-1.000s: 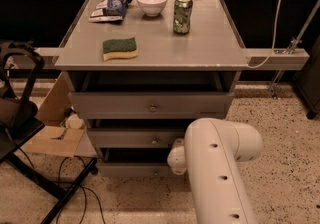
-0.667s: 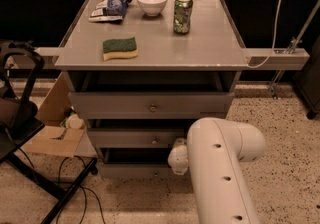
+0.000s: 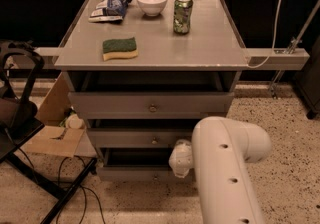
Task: Open bottom drawer
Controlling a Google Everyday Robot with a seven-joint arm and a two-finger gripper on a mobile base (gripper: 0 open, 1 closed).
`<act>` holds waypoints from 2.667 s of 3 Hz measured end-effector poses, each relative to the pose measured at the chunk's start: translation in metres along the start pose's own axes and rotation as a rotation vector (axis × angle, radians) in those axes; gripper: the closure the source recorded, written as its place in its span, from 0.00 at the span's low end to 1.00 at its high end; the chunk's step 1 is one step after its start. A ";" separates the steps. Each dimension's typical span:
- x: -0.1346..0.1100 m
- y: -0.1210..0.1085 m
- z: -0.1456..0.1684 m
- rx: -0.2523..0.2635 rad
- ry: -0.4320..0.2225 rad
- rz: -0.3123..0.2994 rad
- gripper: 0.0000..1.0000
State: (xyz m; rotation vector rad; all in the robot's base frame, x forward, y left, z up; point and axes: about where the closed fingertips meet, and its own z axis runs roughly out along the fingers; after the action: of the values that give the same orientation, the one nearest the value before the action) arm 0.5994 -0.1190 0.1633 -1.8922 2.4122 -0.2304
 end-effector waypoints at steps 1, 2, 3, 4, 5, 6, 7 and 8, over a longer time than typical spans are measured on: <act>0.000 0.002 0.000 -0.004 0.002 0.012 1.00; 0.006 0.011 -0.001 -0.018 0.009 0.021 1.00; 0.011 0.017 -0.003 -0.029 0.014 0.026 1.00; 0.011 0.022 -0.008 -0.041 0.013 0.038 1.00; 0.016 0.030 -0.009 -0.055 0.018 0.045 1.00; 0.022 0.038 -0.010 -0.067 0.019 0.051 1.00; 0.019 0.038 -0.010 -0.067 0.019 0.051 1.00; 0.026 0.048 -0.011 -0.083 0.016 0.060 1.00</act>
Offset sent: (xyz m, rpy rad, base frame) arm -0.3542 -0.2243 0.0779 -0.0699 0.4703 -0.3303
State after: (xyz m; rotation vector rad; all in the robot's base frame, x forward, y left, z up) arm 0.5455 -0.1326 0.1675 -1.8539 2.5219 -0.1452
